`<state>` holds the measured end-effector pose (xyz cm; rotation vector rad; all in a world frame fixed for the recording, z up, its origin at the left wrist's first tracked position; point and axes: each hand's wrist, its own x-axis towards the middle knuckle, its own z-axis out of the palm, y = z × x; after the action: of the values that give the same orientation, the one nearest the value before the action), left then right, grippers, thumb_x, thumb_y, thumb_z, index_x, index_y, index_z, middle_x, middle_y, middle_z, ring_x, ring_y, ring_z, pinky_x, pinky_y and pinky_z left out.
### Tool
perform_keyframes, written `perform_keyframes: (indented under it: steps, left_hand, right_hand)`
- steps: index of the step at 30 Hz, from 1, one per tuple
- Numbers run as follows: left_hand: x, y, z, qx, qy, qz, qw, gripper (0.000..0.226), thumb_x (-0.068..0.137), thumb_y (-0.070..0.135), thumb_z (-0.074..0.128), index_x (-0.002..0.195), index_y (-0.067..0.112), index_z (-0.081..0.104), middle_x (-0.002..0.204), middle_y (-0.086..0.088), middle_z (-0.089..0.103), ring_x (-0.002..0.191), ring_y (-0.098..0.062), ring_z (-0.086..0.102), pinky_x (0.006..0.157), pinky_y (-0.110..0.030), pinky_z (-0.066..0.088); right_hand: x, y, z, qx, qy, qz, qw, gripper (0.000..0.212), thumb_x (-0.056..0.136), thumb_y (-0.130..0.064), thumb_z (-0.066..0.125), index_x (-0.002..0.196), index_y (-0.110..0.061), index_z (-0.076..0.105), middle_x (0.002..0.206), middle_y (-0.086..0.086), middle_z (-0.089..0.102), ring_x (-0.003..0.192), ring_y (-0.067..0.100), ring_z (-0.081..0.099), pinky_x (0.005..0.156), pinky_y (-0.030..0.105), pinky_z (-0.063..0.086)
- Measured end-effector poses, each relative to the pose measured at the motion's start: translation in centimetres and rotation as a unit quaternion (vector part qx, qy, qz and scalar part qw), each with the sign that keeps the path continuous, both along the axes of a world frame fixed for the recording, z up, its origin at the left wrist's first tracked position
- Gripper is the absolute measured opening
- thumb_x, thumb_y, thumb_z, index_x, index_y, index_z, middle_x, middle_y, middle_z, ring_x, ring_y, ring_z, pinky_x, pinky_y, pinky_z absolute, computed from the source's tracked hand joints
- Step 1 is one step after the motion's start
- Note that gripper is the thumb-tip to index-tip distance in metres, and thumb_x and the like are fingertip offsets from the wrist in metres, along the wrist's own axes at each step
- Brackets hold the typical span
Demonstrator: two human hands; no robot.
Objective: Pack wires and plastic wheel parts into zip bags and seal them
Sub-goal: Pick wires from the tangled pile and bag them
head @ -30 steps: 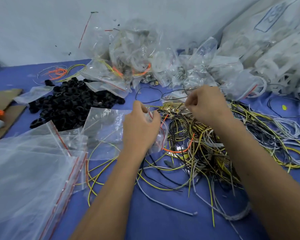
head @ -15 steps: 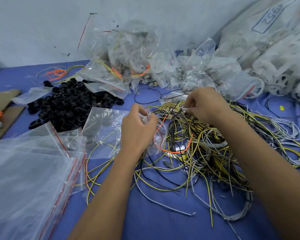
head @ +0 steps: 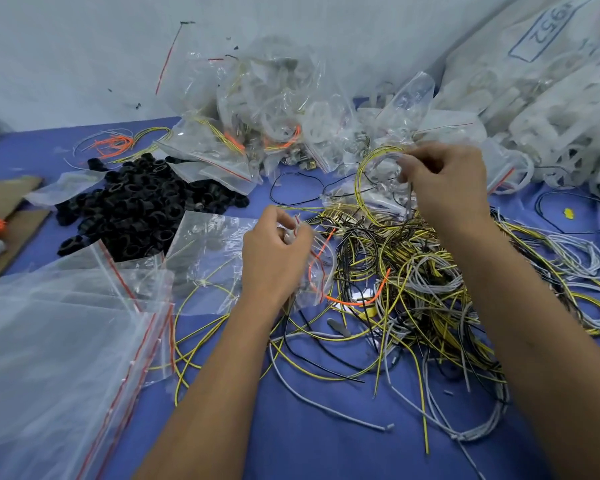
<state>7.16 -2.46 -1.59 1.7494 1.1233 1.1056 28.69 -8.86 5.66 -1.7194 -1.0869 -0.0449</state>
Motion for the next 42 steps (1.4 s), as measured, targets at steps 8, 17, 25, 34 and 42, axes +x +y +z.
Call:
perform_keyframes:
  steps: [8, 17, 25, 34, 42]
  left_hand:
    - [0.3, -0.4, 1.0, 0.105, -0.010, 0.028, 0.994, 0.024, 0.092, 0.055, 0.056, 0.090, 0.032, 0.061, 0.098, 0.009, 0.058, 0.081, -0.002, 0.054, 0.072, -0.020, 0.041]
    - [0.6, -0.5, 1.0, 0.034, -0.074, -0.053, 0.995, 0.013, 0.085, 0.016, 0.082, 0.089, 0.018, 0.069, 0.075, 0.004, 0.070, 0.066, -0.012, 0.065, 0.060, -0.020, 0.049]
    - [0.4, 0.0, 0.4, -0.033, -0.089, -0.054, 0.994, 0.014, 0.085, 0.008, 0.079, 0.093, 0.014, 0.070, 0.071, 0.000, 0.069, 0.053, -0.020, 0.065, 0.047, -0.031, 0.051]
    - [0.6, 0.3, 0.0, -0.064, -0.088, -0.065, 0.992, 0.013, 0.090, 0.009, 0.077, 0.098, 0.009, 0.068, 0.079, -0.012, 0.070, 0.048, -0.017, 0.063, 0.047, -0.027, 0.050]
    - [0.7, -0.4, 0.7, 0.036, 0.062, -0.061, 0.996, 0.022, 0.085, 0.044, 0.080, 0.099, 0.031, 0.069, 0.107, 0.008, 0.059, 0.078, -0.010, 0.060, 0.076, -0.025, 0.051]
  right_hand:
    - [-2.6, -0.9, 0.0, 0.005, 0.029, 0.174, 0.984, 0.017, 0.098, -0.017, 0.064, 0.084, -0.020, 0.072, 0.059, -0.013, 0.062, 0.050, 0.000, 0.044, 0.049, 0.017, 0.036]
    - [-3.7, -1.1, -1.4, -0.109, 0.011, 0.250, 0.962, 0.008, 0.092, -0.011, 0.073, 0.099, -0.013, 0.076, 0.077, 0.006, 0.070, 0.065, 0.009, 0.057, 0.063, 0.024, 0.046]
    - [-2.8, -1.0, -2.1, -0.056, -0.056, 0.094, 0.992, 0.006, 0.088, -0.015, 0.076, 0.093, -0.018, 0.076, 0.074, -0.012, 0.067, 0.067, 0.000, 0.060, 0.065, 0.009, 0.044]
    - [-0.1, -1.8, -0.2, 0.246, 0.443, -0.020, 0.862, 0.016, 0.093, -0.012, 0.072, 0.079, -0.015, 0.066, 0.065, 0.001, 0.068, 0.056, 0.014, 0.061, 0.053, 0.025, 0.049]
    - [-1.4, -1.9, 0.6, 0.159, 0.434, 0.086, 0.882, 0.008, 0.095, -0.014, 0.067, 0.095, -0.006, 0.071, 0.075, 0.003, 0.073, 0.060, 0.011, 0.064, 0.053, 0.024, 0.050]
